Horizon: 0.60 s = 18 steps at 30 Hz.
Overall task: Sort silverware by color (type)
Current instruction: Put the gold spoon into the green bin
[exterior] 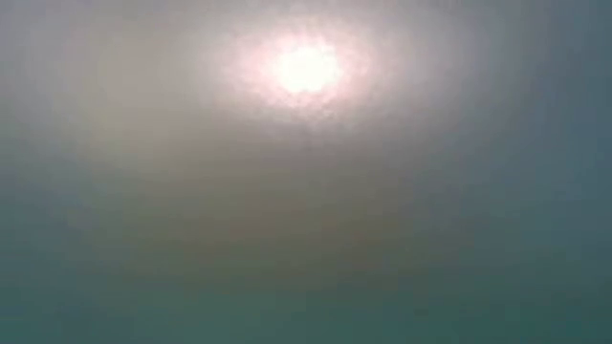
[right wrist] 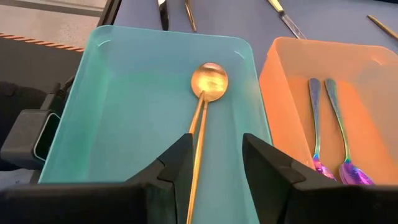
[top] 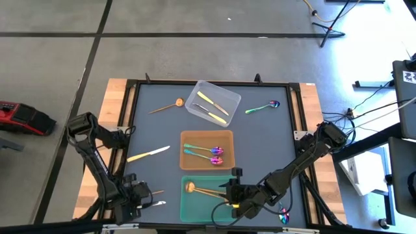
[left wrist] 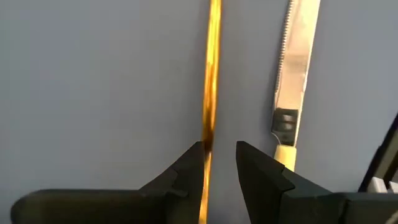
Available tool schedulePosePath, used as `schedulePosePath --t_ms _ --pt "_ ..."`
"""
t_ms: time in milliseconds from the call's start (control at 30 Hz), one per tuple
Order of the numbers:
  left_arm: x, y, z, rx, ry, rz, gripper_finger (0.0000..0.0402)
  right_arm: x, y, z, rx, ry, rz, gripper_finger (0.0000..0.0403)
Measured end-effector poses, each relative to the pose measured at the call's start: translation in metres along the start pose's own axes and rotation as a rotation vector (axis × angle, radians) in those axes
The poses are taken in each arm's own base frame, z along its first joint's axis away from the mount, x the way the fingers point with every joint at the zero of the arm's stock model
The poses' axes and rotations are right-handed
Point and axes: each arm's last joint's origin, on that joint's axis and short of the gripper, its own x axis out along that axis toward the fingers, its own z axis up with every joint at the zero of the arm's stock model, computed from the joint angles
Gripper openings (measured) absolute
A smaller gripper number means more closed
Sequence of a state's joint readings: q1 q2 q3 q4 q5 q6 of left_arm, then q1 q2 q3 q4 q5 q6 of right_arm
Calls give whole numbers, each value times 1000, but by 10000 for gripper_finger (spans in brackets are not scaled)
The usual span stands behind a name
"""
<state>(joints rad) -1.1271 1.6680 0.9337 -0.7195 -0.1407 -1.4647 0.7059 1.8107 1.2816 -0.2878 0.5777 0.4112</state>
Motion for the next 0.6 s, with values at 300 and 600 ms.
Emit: schedulePosePath --t_ms 300,600 --pt "12 11 -2 7 -7 17 87 0 0 0 -1 -2 -6 127" --pt "13 11 -2 33 -20 17 18 0 0 0 8 -3 -5 127"
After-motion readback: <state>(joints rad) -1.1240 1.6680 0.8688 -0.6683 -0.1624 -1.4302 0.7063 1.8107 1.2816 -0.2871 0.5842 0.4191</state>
